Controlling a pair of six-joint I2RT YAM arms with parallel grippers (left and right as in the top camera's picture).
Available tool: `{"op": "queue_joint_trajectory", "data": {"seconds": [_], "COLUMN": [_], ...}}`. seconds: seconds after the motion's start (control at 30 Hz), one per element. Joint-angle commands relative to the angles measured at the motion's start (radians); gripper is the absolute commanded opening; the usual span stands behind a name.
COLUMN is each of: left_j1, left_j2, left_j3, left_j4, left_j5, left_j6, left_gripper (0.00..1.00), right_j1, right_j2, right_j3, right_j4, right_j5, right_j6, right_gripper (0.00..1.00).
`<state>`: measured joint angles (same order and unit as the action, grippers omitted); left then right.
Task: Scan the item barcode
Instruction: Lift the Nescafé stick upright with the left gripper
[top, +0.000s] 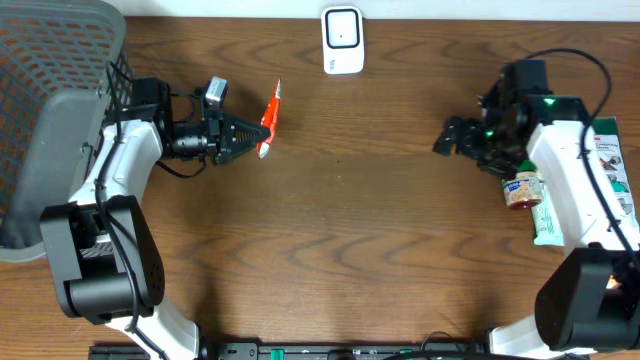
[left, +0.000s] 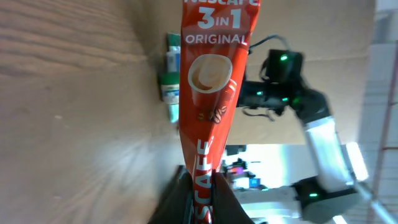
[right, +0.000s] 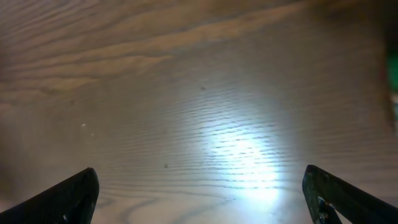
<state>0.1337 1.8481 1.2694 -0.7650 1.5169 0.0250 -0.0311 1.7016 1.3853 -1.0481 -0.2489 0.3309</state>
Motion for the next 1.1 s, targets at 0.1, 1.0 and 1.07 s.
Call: {"op": "queue_joint_trajectory", "data": {"seconds": [0.1, 1.0, 1.07], "left_j1": [-0.003, -0.087, -0.087], "left_j2": [-0.054, -0.628, -0.643], "left_j3": [0.013, 0.014, 0.014], "left_j4": [-0.017, 0.201, 0.267], "left_j5": [0.057, 0.056, 0.056], "left_j6": [-0.161, -0.661, -0.710], "left_gripper": [0.07, 0.07, 0.07], "right_j1": [-0.099, -0.171, -0.171], "right_j2": [-0.003, -0.003, -0.003], "right_j3": [0.000, 0.000, 0.000], "right_j4": [-0.016, -0.075, -0.076], "right_j5": [-0.032, 0.073, 0.082], "right_j6": [-0.011, -0.022, -0.022], "right_gripper": [0.99, 0.99, 0.99]}}
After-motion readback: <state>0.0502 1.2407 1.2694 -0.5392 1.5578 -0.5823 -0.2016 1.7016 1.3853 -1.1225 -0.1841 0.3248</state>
